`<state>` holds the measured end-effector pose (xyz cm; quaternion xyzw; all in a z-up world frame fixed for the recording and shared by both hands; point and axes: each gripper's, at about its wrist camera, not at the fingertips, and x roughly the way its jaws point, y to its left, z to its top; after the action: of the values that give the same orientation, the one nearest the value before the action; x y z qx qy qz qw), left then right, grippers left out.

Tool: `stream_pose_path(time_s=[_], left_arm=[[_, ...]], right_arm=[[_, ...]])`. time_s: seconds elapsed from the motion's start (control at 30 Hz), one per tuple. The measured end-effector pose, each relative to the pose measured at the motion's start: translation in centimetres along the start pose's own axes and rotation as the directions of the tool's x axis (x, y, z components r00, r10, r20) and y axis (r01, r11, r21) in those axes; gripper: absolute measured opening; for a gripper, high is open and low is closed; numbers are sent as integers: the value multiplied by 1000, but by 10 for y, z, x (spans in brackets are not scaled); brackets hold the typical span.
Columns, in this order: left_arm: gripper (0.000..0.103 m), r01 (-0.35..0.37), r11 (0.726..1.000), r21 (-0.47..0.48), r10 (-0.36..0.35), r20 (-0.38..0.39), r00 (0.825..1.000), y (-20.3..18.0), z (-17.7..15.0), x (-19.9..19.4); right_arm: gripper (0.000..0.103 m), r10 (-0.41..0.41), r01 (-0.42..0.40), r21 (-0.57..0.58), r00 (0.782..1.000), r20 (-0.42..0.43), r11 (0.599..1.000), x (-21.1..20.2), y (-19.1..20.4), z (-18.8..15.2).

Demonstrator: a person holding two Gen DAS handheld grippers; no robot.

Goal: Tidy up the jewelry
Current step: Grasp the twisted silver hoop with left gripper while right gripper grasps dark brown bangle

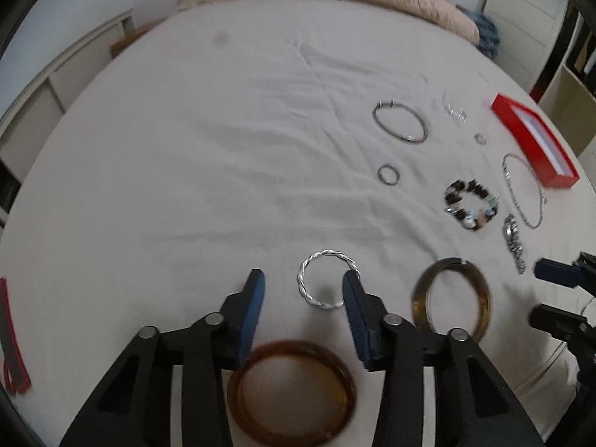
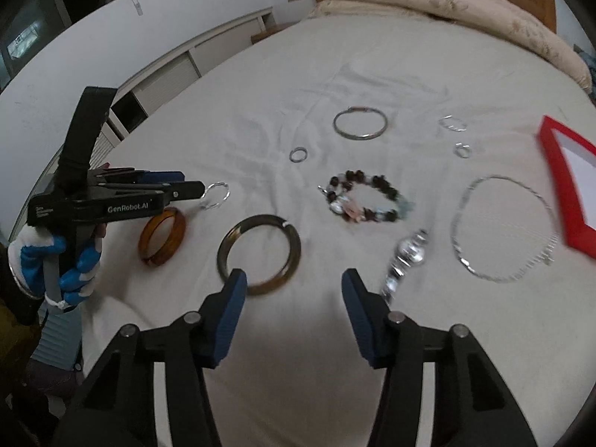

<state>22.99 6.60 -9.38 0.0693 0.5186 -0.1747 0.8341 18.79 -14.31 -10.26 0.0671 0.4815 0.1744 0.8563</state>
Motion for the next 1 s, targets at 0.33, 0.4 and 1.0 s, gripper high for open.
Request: stream_pose_path(time_s=[0.33,0.4,1.0], left_arm=[[13,-7,992,126,18,-88,996,-9,11,33],[5,-15,987,158,30,-92,995,-15,14,38],[4,-87,994,70,83,59,995,-45,21,-21]], right_arm=[[33,13,-14,-16,997,-79,1000,59,3,12],[27,-4,0,-47,996,-84,999,65,6,13],[9,-17,21,-66,998,60,998,-22,-8,7]])
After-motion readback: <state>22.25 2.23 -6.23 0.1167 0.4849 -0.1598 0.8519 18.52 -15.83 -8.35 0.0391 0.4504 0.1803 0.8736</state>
